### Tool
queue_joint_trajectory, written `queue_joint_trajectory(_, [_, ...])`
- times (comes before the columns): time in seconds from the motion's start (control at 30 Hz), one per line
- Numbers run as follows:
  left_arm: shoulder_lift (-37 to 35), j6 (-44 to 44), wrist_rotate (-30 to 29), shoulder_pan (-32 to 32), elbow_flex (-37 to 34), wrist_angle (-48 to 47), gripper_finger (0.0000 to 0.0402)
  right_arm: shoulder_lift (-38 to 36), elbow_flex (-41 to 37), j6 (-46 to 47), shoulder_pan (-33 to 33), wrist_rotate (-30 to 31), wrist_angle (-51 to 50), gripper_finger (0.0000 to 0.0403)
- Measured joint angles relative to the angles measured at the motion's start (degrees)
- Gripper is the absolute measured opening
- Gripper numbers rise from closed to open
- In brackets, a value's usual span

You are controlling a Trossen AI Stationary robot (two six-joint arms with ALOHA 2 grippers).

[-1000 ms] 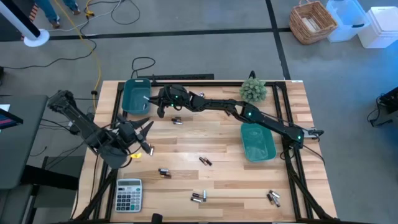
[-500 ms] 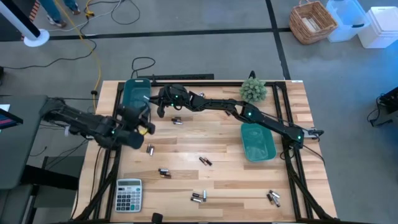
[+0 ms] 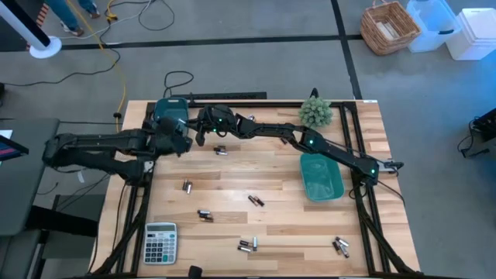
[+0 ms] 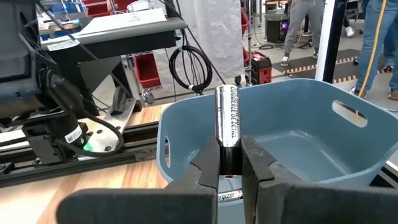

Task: Sort batteries
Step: Put the black-silver battery into the blue bin

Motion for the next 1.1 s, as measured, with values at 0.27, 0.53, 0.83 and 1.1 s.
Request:
queue_joint_trajectory(0.27, [-0.1, 16.5, 7.5, 9.9, 0.0, 1.8, 0.0089, 0.0, 0.0, 0.0, 0.0, -0.3, 0.0, 0.0034])
queue_joint_trajectory(0.53, [0.0, 23.5, 15.5, 19.4, 0.0, 6.6, 0.0089, 0.0, 0.0, 0.0, 0.0, -0.3, 0.0, 0.0034])
queue_joint_trajectory(0.83, [3.2, 30.6, 30.3, 28.2, 0.0, 14.5, 0.0089, 0.0, 0.0, 0.5, 0.0, -0.3, 0.4, 0.0034])
queue_joint_trajectory(1.1, [7.8, 36.3, 29.6, 28.5, 0.0, 14.5, 0.0089, 0.0, 0.0, 0.5, 0.0, -0.3, 0.4, 0.0034])
